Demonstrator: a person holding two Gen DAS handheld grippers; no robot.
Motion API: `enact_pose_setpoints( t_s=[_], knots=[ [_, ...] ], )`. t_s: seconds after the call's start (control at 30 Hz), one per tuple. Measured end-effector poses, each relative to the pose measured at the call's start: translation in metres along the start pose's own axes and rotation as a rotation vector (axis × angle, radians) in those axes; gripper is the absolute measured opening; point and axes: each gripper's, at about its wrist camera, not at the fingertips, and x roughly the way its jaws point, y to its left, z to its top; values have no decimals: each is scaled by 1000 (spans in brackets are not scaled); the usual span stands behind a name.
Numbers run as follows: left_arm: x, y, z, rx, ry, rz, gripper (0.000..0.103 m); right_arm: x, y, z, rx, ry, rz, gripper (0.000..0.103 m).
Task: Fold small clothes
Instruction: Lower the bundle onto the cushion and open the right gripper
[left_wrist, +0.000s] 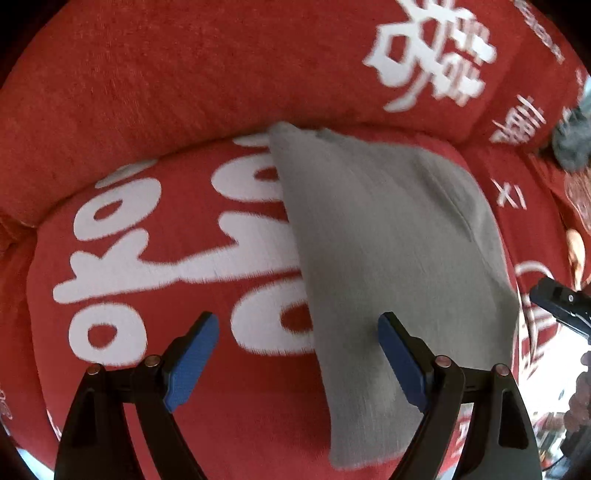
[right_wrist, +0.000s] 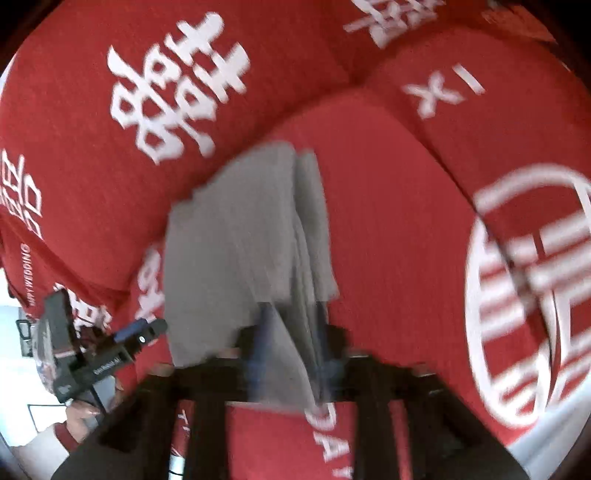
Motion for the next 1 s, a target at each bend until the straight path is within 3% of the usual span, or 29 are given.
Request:
enact_pose_setpoints(
  t_s=[0.13,0.2,0.23,0.4,0.5,0.63,0.8,0.9,1.0],
  knots=[
    [9,1,13,-30,-12,7,88,50,-7,39,37,54,28,51],
    [10,3,15,-40,-9,5,88,66,-12,49,71,84,61,34],
    [9,2,15,-41,-12,5,88,73,-8,54,76,102,88,7],
    [8,-11,11,-1,-23,-24,88,49,30,55,-149,65,-5,7],
    [23,-21,7,7,7,-27,88,71,12,52,-153,148,-105,7],
    [22,-21,6,0,8,-24,89,79,2,51,-81,136,-88,9],
    [1,-16,-2,33,17,-29,89,51,10,46,-70,107,-137,9],
    [-6,-20,-14,57,32,-60,89,34,21,33,-78,85,-74,9],
    [6,-27,-24,86,63,-36,89,32,34,13,-107,108,-43,9]
  ],
)
